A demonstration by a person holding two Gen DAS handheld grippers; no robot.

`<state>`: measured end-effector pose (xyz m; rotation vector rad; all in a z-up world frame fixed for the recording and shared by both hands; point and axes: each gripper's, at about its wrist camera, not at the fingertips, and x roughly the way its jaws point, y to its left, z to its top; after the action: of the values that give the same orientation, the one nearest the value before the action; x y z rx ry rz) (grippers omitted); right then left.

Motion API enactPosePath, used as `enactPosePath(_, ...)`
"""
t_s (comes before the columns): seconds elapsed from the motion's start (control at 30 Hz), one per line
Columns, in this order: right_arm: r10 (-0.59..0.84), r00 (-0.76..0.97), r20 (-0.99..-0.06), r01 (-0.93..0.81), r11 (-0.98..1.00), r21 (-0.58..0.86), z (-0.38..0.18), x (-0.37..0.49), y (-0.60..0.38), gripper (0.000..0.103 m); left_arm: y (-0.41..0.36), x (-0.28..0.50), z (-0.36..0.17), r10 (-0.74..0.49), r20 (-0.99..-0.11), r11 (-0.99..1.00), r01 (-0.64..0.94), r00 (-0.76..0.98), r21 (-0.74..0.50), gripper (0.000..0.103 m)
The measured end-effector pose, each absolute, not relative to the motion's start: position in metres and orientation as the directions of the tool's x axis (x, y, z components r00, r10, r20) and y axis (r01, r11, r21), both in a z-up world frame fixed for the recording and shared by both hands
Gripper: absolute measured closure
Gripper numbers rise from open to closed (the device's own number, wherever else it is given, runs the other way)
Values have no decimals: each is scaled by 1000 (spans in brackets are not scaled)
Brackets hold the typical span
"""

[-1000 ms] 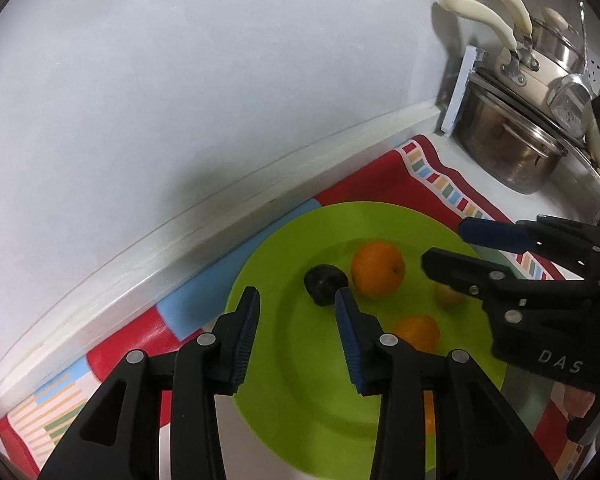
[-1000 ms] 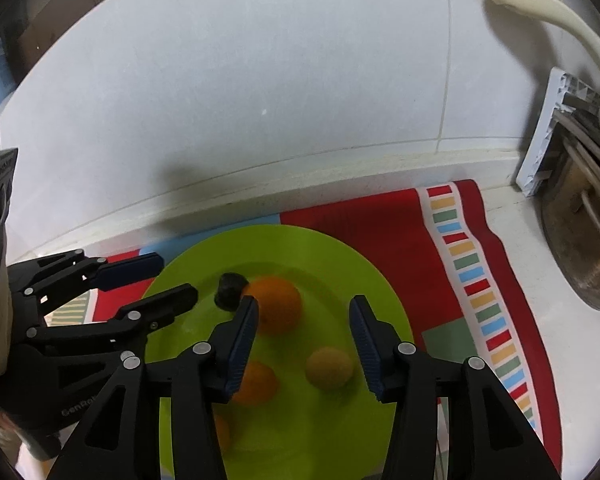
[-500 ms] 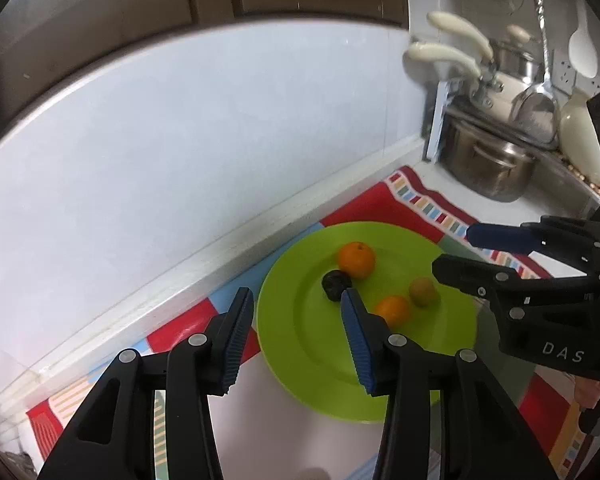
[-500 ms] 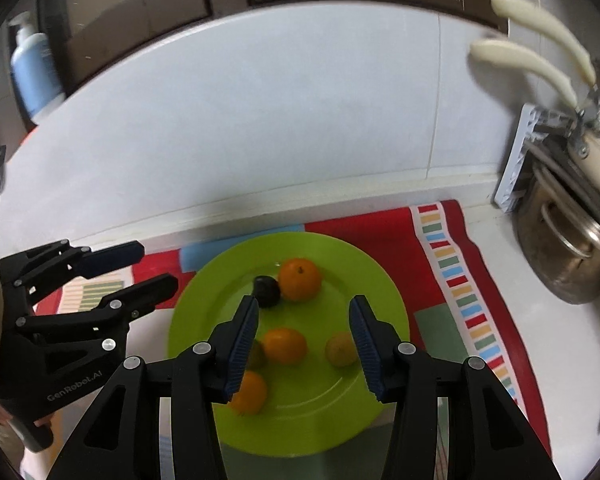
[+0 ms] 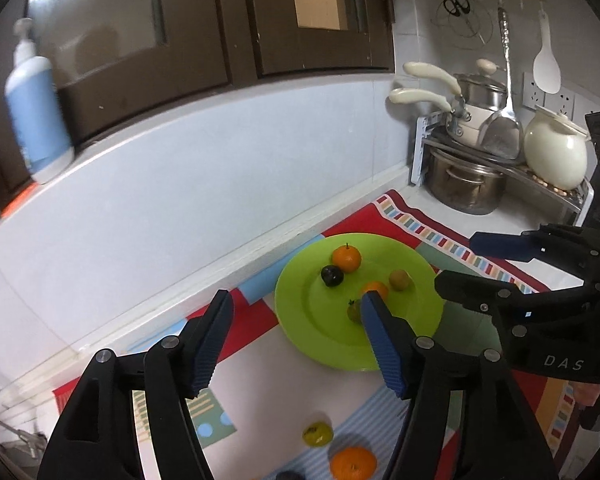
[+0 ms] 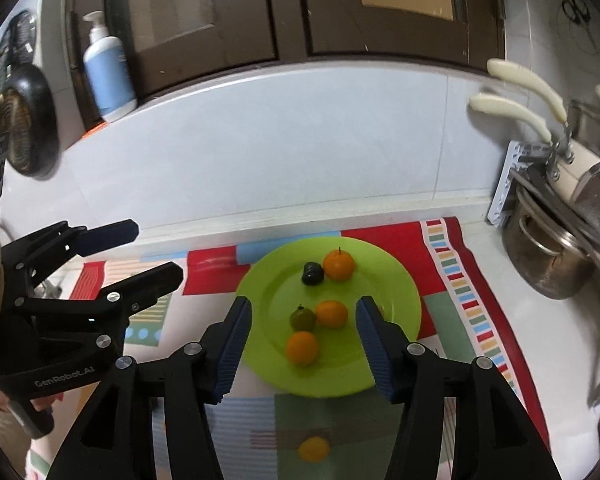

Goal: Organize fruits
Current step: 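Move both open grippers back toward the remaining fruits on the cloth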

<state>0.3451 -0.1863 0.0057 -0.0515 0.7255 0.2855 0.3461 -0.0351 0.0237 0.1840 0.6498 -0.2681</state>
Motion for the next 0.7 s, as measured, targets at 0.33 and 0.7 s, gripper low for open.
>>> enactPosePath(0.33,253,732,-632,-318,948,11,17,297,-163,42,-11,296,31,-166,-585,955,277,794,106,24)
enactPosePath(0.7,286,707,-646,-363,932,16,11,264,-140,42,17,252,15,-126,-598,969,227,791,96,16)
